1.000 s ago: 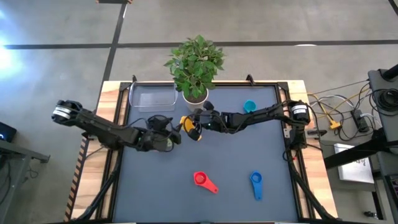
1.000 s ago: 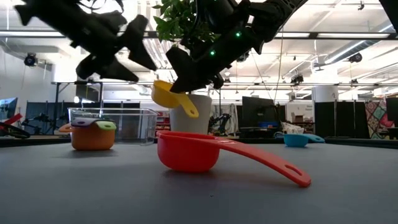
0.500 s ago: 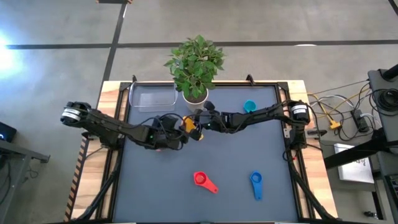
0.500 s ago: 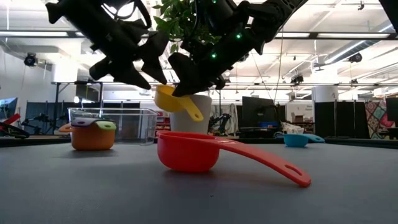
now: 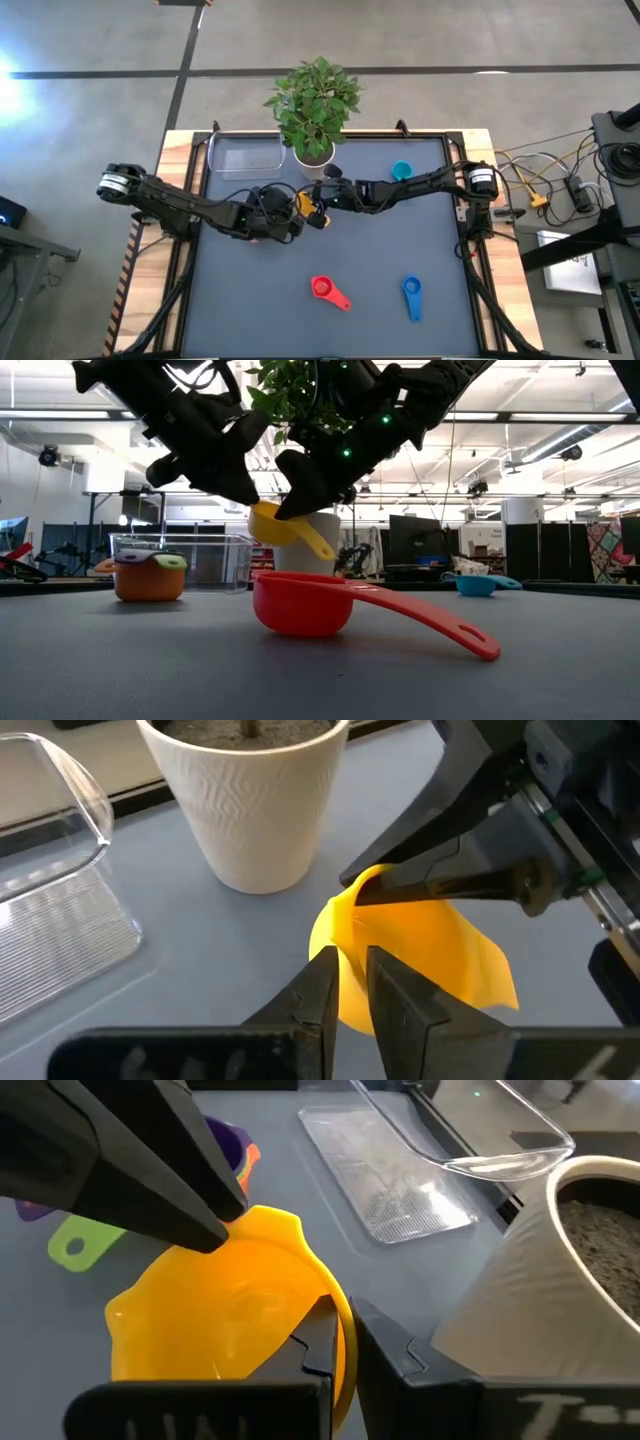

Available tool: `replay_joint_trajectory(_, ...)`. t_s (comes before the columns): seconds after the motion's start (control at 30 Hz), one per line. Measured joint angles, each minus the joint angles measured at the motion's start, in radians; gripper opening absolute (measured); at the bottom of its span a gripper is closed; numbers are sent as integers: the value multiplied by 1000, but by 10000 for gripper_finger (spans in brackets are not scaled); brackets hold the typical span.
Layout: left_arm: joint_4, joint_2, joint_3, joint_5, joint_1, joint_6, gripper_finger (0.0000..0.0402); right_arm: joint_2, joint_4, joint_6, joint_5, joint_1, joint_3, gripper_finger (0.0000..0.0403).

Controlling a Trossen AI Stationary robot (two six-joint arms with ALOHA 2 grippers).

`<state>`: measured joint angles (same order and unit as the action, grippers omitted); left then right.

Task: Nest measuring cups in basket
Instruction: Stack the yellow measuring cup on top of the violet measuring cup

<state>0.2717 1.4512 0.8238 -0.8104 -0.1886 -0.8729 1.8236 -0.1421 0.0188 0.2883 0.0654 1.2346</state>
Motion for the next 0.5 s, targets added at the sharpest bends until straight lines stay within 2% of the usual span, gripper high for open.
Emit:
replay_joint_trajectory(0.23,29,0,0,31,0,1,56,0,-1,12,-34,0,0,12)
replay_joint_trajectory(0.5,69,0,-1,60,0,8,151,0,2,58,-64,-2,-2,13)
